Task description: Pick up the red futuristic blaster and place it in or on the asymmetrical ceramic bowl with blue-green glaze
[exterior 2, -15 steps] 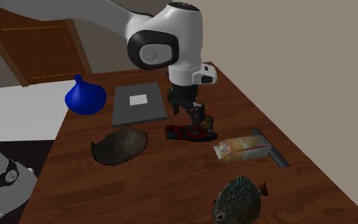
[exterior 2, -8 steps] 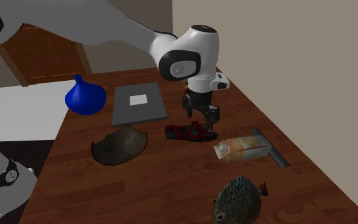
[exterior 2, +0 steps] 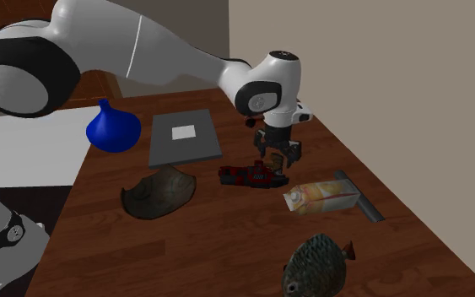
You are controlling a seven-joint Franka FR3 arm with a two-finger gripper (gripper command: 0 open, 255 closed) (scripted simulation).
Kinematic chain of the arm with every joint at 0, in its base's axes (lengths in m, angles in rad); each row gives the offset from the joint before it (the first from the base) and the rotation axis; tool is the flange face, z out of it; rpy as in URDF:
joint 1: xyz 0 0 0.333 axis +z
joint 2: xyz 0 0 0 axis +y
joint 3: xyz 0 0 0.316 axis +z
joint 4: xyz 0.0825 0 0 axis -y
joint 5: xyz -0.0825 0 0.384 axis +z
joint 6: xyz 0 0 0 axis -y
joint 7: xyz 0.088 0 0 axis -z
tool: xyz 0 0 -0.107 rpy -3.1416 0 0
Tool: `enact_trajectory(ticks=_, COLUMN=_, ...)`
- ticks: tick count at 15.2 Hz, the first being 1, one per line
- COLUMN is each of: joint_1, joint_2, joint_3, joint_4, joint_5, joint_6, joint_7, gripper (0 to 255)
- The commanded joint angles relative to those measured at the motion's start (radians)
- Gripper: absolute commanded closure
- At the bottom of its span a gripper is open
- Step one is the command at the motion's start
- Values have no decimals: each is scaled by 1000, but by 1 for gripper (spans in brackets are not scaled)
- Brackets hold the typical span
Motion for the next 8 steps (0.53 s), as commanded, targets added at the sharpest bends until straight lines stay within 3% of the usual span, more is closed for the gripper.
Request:
enact_trajectory(ticks=1, joint_1=2, joint_2=20, joint_3=0, joint_4=10, joint_5=-2, joint_6=11, joint_7=0, gripper=0)
enact_trajectory(ticks=8, joint_1=4, joint_2=60, joint_3=-1, joint_4=17, joint_5=-3, joint_6=44, joint_7=0, gripper=0)
